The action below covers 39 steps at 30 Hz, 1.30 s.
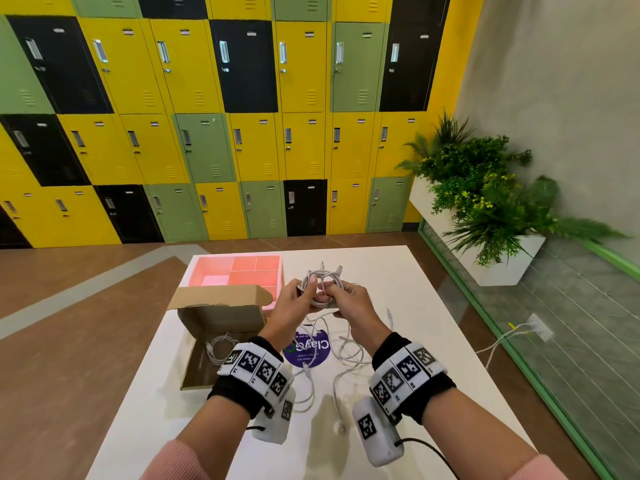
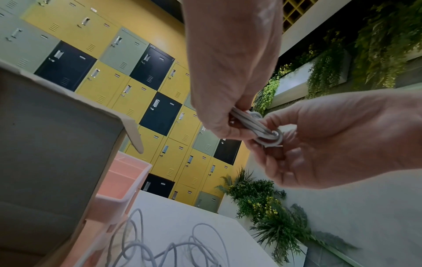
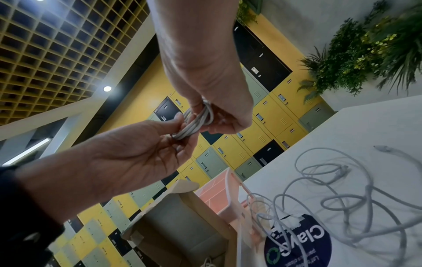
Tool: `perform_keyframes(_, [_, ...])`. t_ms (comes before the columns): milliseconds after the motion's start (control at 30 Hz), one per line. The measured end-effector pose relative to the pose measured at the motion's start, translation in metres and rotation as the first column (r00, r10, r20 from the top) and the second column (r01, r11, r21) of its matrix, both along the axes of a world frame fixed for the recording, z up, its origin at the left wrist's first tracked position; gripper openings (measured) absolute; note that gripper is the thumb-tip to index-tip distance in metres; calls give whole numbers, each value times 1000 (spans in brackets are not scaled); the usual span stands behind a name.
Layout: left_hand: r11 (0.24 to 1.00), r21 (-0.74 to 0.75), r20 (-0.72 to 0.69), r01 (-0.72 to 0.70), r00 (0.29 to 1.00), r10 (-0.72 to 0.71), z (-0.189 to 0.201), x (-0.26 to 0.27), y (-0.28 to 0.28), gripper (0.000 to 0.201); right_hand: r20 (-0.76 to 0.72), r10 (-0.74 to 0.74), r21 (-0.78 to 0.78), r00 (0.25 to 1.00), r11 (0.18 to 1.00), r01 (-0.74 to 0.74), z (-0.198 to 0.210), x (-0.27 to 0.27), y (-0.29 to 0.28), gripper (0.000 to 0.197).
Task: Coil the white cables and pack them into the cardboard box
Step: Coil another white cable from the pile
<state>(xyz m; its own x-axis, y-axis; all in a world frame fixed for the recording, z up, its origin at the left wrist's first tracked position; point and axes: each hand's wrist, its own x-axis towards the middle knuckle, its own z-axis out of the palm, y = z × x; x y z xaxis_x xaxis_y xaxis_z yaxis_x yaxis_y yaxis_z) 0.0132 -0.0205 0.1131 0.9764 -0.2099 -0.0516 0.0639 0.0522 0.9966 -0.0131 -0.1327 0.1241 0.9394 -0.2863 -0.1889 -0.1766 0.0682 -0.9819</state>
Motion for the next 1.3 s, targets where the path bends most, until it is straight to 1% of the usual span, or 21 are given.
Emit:
perform_keyframes(133, [1000, -23, -20, 2, 1000, -3, 1, 3, -1, 37, 12, 37, -89, 999, 995, -35, 1, -2, -4, 19])
perform_keyframes(233, [998, -62, -51, 1, 999, -4, 2, 0, -2, 29, 7, 94, -112, 995, 989, -93, -2, 0, -5, 24])
perform_keyframes(367, [991, -132, -105, -11, 994, -3, 3, -3, -3, 20, -46, 189, -76, 981, 978, -192, 1, 0, -9, 26])
perform_keyframes(467, [986, -162, -129, -29, 992, 9, 4, -5, -1, 14, -100, 294, -12, 950, 955, -297, 7, -2, -15, 27])
perform_keyframes(500, [984, -173, -139, -35, 990, 11, 4, -5, -1, 15, -113, 332, 13, 936, 943, -333, 9, -2, -17, 27])
perform_keyframes(567, [980, -193, -160, -43, 987, 12, 0, -2, 0, 25, -139, 392, 59, 910, 920, -387, 12, -4, -21, 25])
perform_keyframes(633, [981, -186, -174, -47, 985, 15, -5, 0, -1, 34, -162, 444, 78, 881, 896, -437, 13, -5, -24, 24])
perform_keyframes(700, [979, -198, -181, -49, 983, 12, -7, 0, -1, 39, -176, 490, 81, 854, 872, -483, 12, -5, -28, 24])
perform_keyframes(800, [983, -181, -143, -22, 990, -4, -6, -4, -2, 48, -187, 534, 77, 824, 845, -530, 11, -5, -33, 23])
perform_keyframes(900, [980, -201, -130, 2, 991, -29, -6, -7, -3, 58, -197, 555, 117, 808, 832, -542, 10, -5, -34, 22])
perform_keyframes(1033, [974, -229, -141, 6, 989, -40, -8, -6, -1, 61, -207, 576, 175, 791, 817, -550, 13, -6, -34, 22])
perform_keyframes(1133, [973, -228, -169, -29, 985, -11, -10, -5, -1, 63, -211, 595, 211, 776, 803, -558, 16, -7, -33, 23])
perform_keyframes(1233, [970, -233, -211, -66, 977, 16, -11, -4, -2, 58, -202, 611, 255, 765, 787, -561, 15, -8, -32, 21])
perform_keyframes(1300, [969, -243, -208, -40, 978, -12, -13, -3, -2, 55, -188, 626, 284, 757, 773, -568, 12, -8, -34, 19])
